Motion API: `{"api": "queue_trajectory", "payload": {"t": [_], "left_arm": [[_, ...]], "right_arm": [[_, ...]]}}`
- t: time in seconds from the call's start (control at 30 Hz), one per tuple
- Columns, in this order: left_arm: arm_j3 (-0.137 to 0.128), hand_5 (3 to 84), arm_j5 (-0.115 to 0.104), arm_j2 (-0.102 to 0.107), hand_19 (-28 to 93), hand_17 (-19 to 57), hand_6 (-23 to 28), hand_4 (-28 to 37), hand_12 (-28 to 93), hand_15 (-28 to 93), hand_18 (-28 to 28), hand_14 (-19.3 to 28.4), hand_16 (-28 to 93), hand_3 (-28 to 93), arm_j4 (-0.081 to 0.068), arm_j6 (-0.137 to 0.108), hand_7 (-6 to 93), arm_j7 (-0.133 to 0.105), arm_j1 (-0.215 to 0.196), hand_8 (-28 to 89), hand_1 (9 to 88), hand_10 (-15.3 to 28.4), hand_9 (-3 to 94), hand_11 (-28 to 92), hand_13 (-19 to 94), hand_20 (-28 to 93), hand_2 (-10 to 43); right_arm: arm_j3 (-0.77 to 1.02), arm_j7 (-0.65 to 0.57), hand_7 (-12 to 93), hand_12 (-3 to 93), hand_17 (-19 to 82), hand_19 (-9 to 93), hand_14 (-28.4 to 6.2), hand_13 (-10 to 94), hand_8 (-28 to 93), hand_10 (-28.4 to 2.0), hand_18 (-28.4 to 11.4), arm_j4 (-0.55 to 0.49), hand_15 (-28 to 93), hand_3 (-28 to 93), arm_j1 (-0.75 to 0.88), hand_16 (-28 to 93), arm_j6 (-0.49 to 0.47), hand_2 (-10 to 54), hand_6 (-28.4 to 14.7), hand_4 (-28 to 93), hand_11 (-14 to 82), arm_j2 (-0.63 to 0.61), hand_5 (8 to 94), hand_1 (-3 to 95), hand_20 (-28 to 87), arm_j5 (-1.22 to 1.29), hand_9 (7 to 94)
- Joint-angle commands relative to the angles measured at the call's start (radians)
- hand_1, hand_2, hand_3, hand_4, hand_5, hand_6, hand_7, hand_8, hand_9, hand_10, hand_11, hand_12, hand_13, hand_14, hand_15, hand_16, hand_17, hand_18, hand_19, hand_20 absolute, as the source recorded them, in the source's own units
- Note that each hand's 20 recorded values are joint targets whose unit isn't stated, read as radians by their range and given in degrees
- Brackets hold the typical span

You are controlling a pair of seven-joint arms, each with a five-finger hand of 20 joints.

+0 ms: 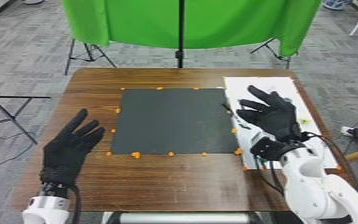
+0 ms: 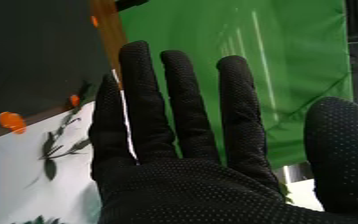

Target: Arrange flowers

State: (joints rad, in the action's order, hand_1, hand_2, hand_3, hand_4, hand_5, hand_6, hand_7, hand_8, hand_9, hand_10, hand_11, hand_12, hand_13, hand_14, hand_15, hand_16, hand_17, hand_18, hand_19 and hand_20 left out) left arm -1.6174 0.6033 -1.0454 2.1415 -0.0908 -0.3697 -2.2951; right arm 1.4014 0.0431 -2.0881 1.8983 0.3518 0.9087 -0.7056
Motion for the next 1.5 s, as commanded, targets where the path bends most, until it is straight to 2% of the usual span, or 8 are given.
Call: {"api": "queue_trajectory", "payload": {"t": [0.03, 0.23, 0.43, 0.7, 0.73, 0.97, 1.17, 1.5], "left_arm": [[-0.003, 37.1, -0.003, -0.005, 53, -10.7, 5.6, -25.9, 10, 46, 26.5, 27.3, -8, 80, -0.003, 0.006, 10.2, 0.011, -0.014, -10, 23.2, 18.8, 34.6, 19, 24, 7, 3.9], [-0.009, 37.1, 0.002, -0.008, 54, -10.5, 5.6, -25.9, 10, 46, 26.9, 27.4, -8, 80, 0.001, 0.010, 10.2, 0.010, -0.016, -10, 23.2, 18.7, 34.5, 19, 23, 7, 4.0], [-0.019, 37.0, 0.005, -0.008, 54, -10.4, 5.5, -25.9, 10, 46, 27.3, 27.4, -8, 80, 0.007, 0.006, 10.2, 0.010, -0.023, -10, 23.3, 18.8, 34.4, 19, 23, 7, 4.0], [-0.022, 36.9, -0.003, 0.015, 54, -10.4, 5.6, -25.8, 10, 46, 27.3, 27.3, -8, 80, 0.010, -0.004, 10.2, -0.013, -0.031, -10, 23.3, 18.8, 34.3, 20, 23, 7, 4.0], [-0.018, 37.0, -0.010, 0.028, 54, -10.4, 5.6, -25.7, 10, 46, 27.3, 27.3, -8, 80, 0.013, -0.014, 10.2, -0.032, -0.040, -10, 23.3, 18.8, 34.3, 20, 23, 7, 4.0], [-0.024, 36.8, -0.008, 0.030, 54, -10.6, 5.6, -25.6, 10, 46, 27.1, 27.4, -8, 80, 0.010, -0.011, 10.2, -0.030, -0.031, -10, 23.3, 18.9, 34.3, 19, 23, 7, 4.0], [-0.028, 36.8, -0.003, 0.025, 53, -10.7, 5.7, -25.5, 10, 46, 27.1, 27.4, -8, 80, 0.008, -0.006, 10.2, -0.021, -0.029, -10, 23.5, 18.9, 34.4, 19, 23, 6, 4.0], [-0.026, 36.8, -0.009, 0.027, 53, -10.7, 5.6, -25.3, 11, 48, 27.0, 27.8, -8, 80, 0.007, -0.012, 10.5, -0.026, -0.033, -10, 23.6, 19.1, 34.9, 20, 25, 6, 4.0]], "right_arm": [[0.015, 0.015, 15, 12.5, 6, 56, -18.6, 42, -14, -15.9, -22.0, -0.012, 42, 82, 0.031, 11, -0.022, 19.7, 3.4, -28, 16.7, -0.001, 48.0, 7.1, 22, -0.002, 51.8], [0.037, -0.008, 15, 12.5, 6, 56, -18.5, 42, -14, -15.9, -22.0, -0.029, 42, 83, 0.042, 11, -0.013, 18.3, 3.4, -28, 16.7, -0.006, 47.9, 8.1, 22, -0.021, 51.7], [0.082, -0.131, 16, 12.6, 8, 58, -17.4, 44, -14, -15.4, -25.4, -0.087, 43, 82, 0.077, 11, 0.067, 9.0, 2.3, -28, 17.9, -0.036, 45.4, 17.5, 22, -0.178, 51.9], [0.131, -0.335, 20, 13.7, 13, 64, -14.9, 48, -16, -14.6, -24.6, -0.177, 50, 82, 0.162, 10, 0.246, -1.2, -1.0, -28, 26.2, -0.102, 49.2, 27.2, 22, -0.486, 57.0], [0.135, -0.346, 20, 13.9, 13, 65, -14.5, 49, -16, -14.6, -24.6, -0.179, 50, 82, 0.162, 10, 0.248, -1.8, -1.1, -28, 26.9, -0.109, 49.4, 27.8, 22, -0.492, 57.2], [0.050, -0.767, 22, 14.7, 20, 73, -13.7, 53, -16, -15.1, -24.5, -0.213, 58, 82, 0.109, 9, 0.324, -5.1, -3.1, -27, 36.4, -0.162, 54.5, 31.6, 22, -0.909, 59.7], [-0.004, -0.997, 24, 15.6, 24, 79, -14.2, 54, -16, -16.5, -24.1, -0.213, 64, 81, 0.111, 9, 0.202, -7.1, -4.3, -26, 42.5, -0.175, 57.7, 32.8, 20, -1.204, 59.8], [-0.071, -1.087, 23, 16.1, 28, 83, -14.5, 59, -16, -16.7, -23.6, -0.195, 65, 80, 0.075, 9, -0.032, -6.7, -4.8, -26, 44.8, -0.163, 59.4, 34.3, 17, -1.313, 63.1]]}}
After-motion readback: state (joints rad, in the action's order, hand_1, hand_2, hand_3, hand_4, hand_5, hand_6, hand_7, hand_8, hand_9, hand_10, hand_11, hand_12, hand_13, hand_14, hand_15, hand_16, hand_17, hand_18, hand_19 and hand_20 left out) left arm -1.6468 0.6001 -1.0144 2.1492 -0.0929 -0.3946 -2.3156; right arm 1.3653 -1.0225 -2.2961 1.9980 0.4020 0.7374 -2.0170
